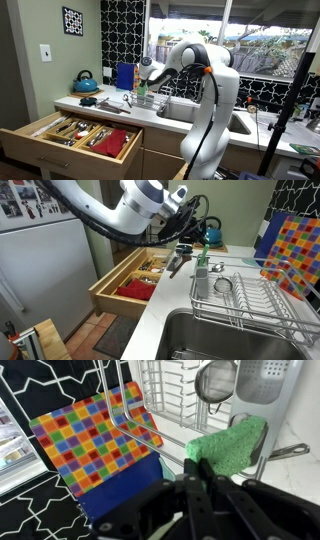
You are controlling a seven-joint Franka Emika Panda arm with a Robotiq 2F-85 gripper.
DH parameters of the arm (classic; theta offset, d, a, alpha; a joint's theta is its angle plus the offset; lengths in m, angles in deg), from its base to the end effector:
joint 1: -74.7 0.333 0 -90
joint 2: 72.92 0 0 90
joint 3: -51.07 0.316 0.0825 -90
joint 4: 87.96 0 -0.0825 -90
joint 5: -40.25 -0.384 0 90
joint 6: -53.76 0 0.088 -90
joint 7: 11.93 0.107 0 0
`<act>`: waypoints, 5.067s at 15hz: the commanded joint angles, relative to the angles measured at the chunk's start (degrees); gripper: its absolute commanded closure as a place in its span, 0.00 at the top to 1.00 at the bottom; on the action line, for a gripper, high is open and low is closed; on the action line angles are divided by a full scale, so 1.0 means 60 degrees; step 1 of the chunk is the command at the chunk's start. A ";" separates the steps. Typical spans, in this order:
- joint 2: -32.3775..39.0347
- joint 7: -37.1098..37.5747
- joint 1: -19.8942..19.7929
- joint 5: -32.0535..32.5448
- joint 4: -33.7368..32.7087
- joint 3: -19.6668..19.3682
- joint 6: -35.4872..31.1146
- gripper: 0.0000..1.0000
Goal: Put the green thing onto the dish rack
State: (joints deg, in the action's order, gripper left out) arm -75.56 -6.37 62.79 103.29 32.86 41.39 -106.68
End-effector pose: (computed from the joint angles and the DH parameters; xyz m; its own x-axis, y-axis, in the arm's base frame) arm 0.5453 -0.1719 0.5011 0.7884 0.5374 0.2993 0.1472 -0.6373 0.7564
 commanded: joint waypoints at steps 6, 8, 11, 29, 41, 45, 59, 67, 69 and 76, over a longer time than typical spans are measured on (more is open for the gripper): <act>0.0420 0.0683 0.0129 0.0106 0.0363 0.0247 0.0762 0.05; 0.0535 0.0588 0.0133 -0.0068 0.0359 0.0240 0.0766 0.05; 0.0660 0.0201 0.0162 -0.0755 0.0437 0.0248 0.0841 0.05; 0.1623 -0.2502 0.0486 -0.3471 -0.0252 0.0198 0.1760 0.05; 0.1670 -0.3007 0.0469 -0.3814 -0.0305 0.0164 0.1943 0.05; 0.1722 -0.3117 0.0503 -0.4065 -0.0488 0.0209 0.2135 0.38; 0.1404 -0.4322 0.0658 -0.7401 -0.1446 0.0524 0.3272 1.00; 0.0861 -0.3921 0.0748 -0.7156 -0.1966 0.0521 0.3710 1.00; 0.0706 -0.3960 0.0743 -0.7215 -0.2013 0.0528 0.3629 1.00; 0.0300 -0.2121 0.0897 -0.6057 -0.3450 0.0638 0.7551 1.00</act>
State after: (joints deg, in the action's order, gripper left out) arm -73.02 -24.17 67.42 64.27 16.09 44.82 -72.71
